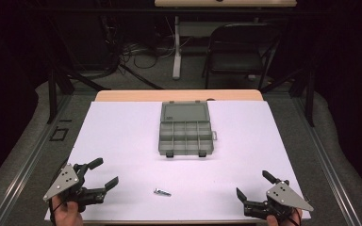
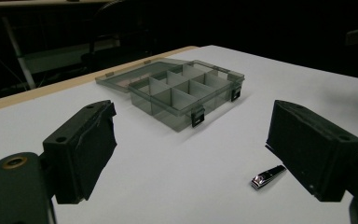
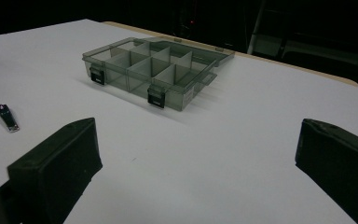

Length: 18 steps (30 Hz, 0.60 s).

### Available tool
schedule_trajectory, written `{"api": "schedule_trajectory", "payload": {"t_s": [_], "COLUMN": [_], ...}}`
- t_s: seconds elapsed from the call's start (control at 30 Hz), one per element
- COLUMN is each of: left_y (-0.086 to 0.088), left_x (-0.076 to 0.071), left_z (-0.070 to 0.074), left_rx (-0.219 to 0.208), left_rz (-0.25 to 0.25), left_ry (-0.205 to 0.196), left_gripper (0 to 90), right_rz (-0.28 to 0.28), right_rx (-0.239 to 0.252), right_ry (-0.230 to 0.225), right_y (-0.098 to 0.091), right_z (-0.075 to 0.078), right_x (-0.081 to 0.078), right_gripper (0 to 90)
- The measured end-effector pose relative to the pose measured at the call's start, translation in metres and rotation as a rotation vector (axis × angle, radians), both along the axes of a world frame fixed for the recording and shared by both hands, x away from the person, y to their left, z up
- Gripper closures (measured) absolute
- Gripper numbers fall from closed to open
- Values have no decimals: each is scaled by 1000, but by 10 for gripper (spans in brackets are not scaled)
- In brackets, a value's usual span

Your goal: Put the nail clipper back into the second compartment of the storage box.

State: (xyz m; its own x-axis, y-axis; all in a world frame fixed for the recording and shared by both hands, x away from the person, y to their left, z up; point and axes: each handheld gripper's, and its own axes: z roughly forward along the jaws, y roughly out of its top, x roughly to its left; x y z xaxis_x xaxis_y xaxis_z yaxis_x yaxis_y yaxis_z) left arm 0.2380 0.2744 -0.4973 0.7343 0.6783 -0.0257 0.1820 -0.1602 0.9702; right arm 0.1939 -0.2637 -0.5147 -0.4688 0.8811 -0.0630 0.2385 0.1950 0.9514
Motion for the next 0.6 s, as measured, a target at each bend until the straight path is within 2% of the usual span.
{"api": "schedule_trajectory", "payload": {"t_s": [0.1,0.13,0.17,0.53,0.6], "left_y": [0,0,-1,-1,0], "left_x": [1,2,2,1,0], "left_z": [0,0,-1,0,1], "left_rx": [-5,-7,-6,0,-14], "left_rz": [5,0,-1,-5,-11], "left_ry": [2,3,3,10,19], "left_gripper": [151,151,151,151,151], "right_rz": [3,9,11,28,31], "right_rx": [3,-5,3,-3,-4], "right_ry": [-1,11,-4,-3,0], "right_y": [-1,-2,-1,1,1], "right_z": [-2,-2,-2,-1,-1], "right_x": [0,-1,0,-1,-1], "right_gripper": [0,0,0,0,0]}}
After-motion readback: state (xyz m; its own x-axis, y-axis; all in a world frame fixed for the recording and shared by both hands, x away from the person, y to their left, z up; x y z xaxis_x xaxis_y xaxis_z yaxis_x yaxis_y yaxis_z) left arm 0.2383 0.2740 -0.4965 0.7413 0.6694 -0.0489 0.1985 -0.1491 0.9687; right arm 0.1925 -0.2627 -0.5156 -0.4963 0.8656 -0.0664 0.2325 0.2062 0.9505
